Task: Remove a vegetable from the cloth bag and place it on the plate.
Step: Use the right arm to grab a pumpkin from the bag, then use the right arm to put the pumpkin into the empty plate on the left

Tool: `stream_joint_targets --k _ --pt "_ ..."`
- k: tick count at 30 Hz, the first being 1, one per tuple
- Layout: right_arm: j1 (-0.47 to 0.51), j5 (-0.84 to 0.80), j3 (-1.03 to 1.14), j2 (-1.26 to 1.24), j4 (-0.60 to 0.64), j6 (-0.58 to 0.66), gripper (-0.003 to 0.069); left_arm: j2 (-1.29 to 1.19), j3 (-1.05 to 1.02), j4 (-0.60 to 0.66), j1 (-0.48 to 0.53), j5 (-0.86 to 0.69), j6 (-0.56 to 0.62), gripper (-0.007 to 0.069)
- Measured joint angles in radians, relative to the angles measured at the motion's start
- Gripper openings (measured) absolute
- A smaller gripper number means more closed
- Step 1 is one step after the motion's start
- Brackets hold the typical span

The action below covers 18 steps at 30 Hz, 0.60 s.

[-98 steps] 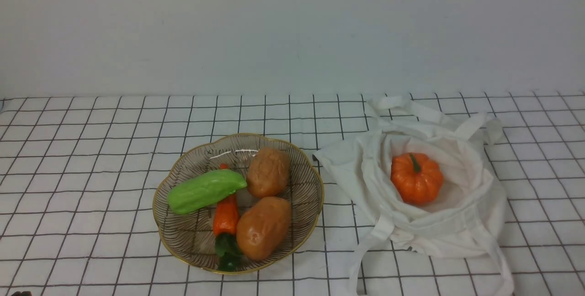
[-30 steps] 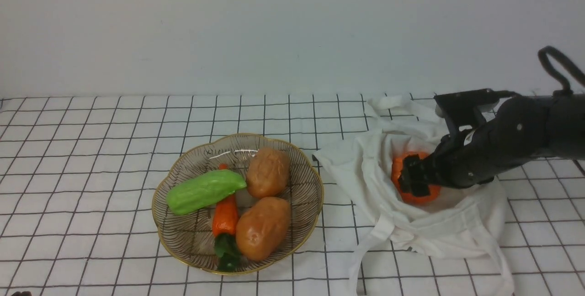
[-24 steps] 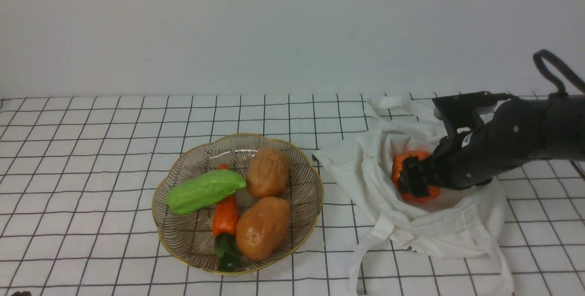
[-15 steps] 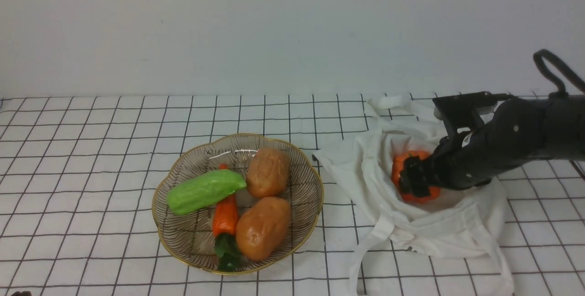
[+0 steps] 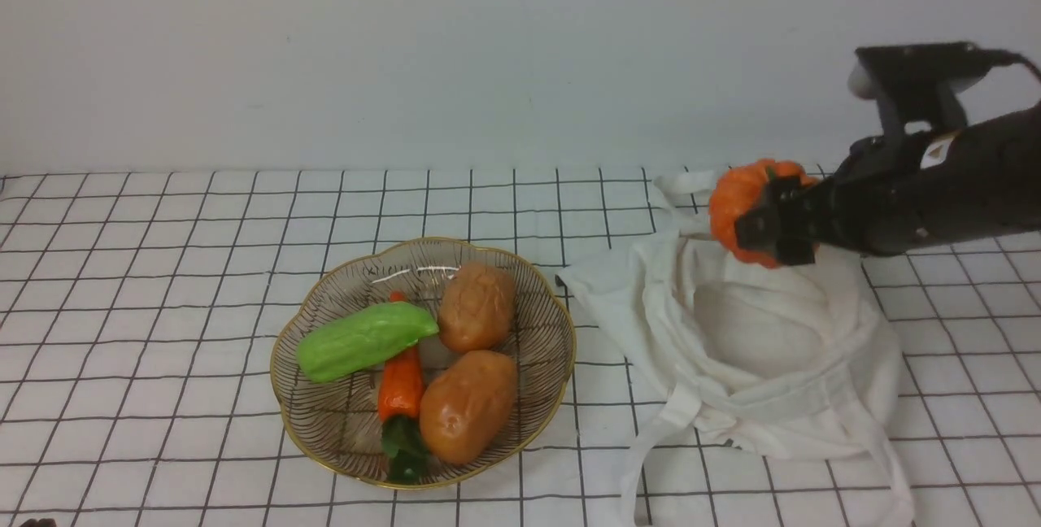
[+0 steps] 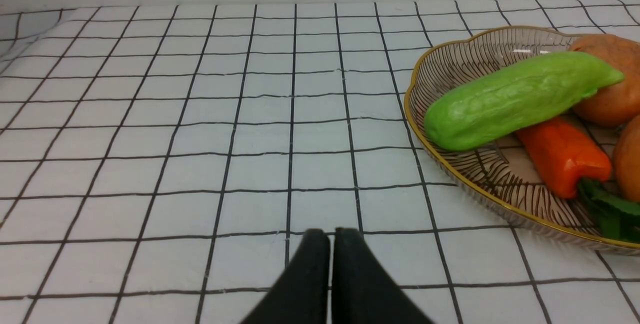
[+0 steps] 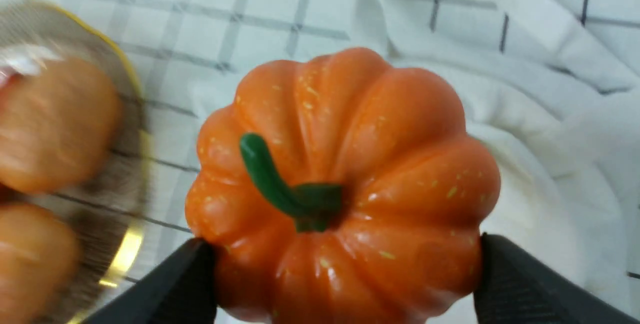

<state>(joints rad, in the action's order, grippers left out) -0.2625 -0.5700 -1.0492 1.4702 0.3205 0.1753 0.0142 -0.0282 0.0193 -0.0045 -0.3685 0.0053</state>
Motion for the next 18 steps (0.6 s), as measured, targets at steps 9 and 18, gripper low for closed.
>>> stream_joint_targets --k 9,18 --pt "-0.244 0.091 0.0 0.029 0.353 0.264 0.0604 0.0 0.0 0.0 0.0 0.0 0.0 -0.0008" --pt "-0.397 0.311 0.0 0.23 0.446 0.366 0.0619 0.0 0.0 0.0 0.0 0.0 0.0 -0.0008"
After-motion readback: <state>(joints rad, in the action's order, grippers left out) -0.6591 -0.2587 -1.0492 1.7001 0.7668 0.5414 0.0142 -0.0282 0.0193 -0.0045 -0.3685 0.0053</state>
